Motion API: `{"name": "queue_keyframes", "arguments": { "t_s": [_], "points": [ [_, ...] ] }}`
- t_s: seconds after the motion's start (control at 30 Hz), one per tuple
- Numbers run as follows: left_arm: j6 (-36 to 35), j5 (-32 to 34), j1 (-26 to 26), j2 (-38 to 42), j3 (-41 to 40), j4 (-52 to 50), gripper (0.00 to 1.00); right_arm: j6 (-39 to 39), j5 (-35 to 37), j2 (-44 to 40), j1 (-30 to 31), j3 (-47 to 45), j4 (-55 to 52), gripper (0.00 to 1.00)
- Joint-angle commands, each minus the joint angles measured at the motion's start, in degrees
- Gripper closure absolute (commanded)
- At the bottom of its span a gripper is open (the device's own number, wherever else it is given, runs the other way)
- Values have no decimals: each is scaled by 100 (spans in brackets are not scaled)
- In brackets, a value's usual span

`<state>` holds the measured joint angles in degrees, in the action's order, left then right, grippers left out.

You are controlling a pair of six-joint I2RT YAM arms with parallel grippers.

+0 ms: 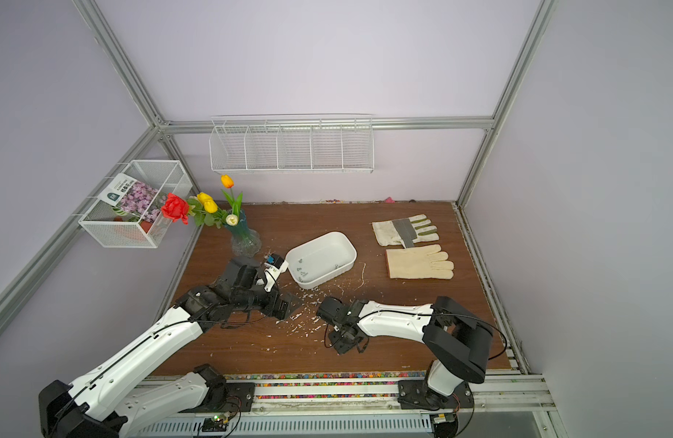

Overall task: Put the screws on the desktop into the storage box
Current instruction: Pick up the screw from the center of the board.

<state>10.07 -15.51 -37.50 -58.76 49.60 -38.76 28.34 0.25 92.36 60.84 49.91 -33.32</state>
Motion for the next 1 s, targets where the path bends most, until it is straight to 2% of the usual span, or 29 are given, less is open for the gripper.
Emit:
{"name": "queue_keyframes", "arguments": {
  "t_s": [0.0,0.47,0.8,0.97],
  "points": [
    [20,-81,16,-38,-25,132,0,65,95,125,34,-56,-11,70],
    [13,-86,14,-85,-24,141,1,17,176,188,56,26,-118,82],
    [4,-111,14,-84,-30,146,2,-195,476,199,28,478,-545,83],
    [-5,75,14,10,-27,89,2,-522,560,244,-244,956,-813,82]
  ]
}}
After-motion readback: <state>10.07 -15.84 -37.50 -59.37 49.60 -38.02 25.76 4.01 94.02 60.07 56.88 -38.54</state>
